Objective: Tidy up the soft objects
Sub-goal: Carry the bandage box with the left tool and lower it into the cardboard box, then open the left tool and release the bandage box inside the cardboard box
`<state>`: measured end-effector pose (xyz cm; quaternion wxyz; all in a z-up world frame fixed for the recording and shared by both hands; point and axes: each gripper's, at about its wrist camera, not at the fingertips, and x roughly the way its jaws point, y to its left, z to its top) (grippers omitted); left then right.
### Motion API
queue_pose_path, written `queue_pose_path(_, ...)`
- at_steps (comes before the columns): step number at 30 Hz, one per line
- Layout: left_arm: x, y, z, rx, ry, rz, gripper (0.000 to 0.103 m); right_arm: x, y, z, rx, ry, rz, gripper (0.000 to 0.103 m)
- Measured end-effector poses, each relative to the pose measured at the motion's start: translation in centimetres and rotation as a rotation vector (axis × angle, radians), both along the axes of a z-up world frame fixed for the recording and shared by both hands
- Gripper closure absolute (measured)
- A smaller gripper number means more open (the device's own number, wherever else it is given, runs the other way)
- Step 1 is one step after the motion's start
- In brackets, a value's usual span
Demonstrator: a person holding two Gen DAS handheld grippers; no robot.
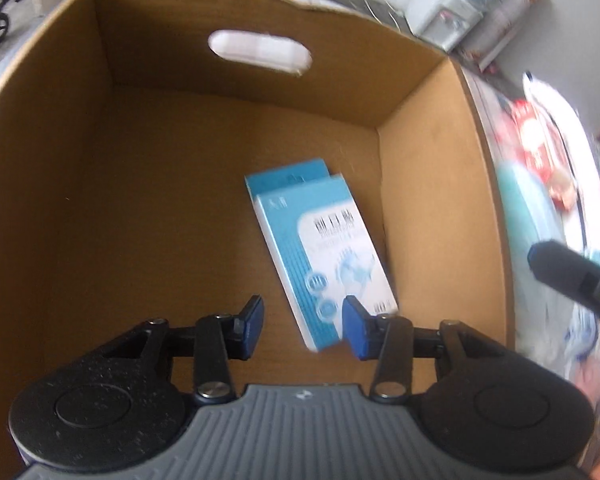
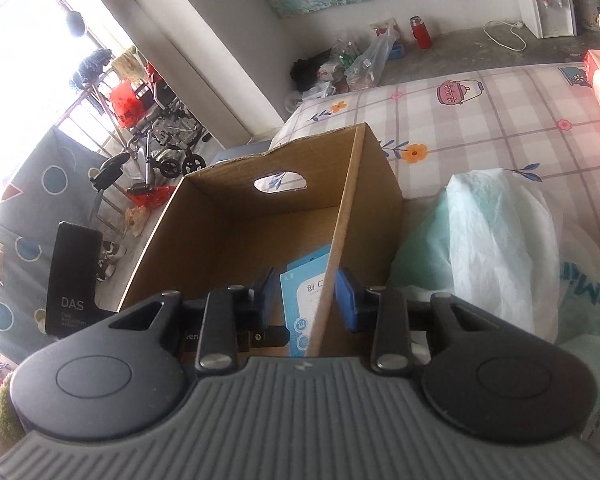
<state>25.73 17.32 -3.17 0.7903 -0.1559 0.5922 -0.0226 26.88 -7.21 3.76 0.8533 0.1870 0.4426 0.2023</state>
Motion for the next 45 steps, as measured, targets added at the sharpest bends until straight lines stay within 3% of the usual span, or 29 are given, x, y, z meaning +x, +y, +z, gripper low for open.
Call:
queue_pose_path(4,0.1,-0.5,-0.9,0.044,0.043,-0.013,0.057,-1.3,-0.9,0.2,0.032,-0.011,0.004,0.071)
queue_pose_path(6,0.5,-0.4,-1.5,0.032,0.062,-0.001,0.063,-1.6,-1.2,0.2,0.057,-0.009,0.001,0.071)
queue_pose_path(7,0.9,-0.6,-1.9,0.019,0.073,-0.013,0.074,-1.8,-1.3,0.4,0.066,-0.009,0.0,0.071)
queue_pose_path(10,1.4,-1.3,-2.0,0.005,0.05,-0.041,0.081,-1.9,-1.9,0.4,0.08,-0.009,-0.01,0.071)
queue_pose_path(14,1.9,-2.5,-1.7,0.076,0.003,-0.07,0.082,-1.9,-2.4,0.3,0.086,-0.003,-0.019,0.07)
queue_pose_path(25,3.7,-2.4,-1.2,0.115,-0.059,0.006,0.084,-1.9,-3.3,-0.7,0.1,0.024,-0.044,0.07)
queue_pose_path(33,3.9,-3.5,-1.0,0.178,-0.13,-0.034,0.087,-2.2,-3.9,-1.0,0.091,0.019,-0.059,0.07)
queue_pose_path(45,5.8,-5.4,-1.0,0.277,-0.206,-0.002,0.085,-4.5,-5.4,-2.8,0.094,0.052,-0.114,0.07)
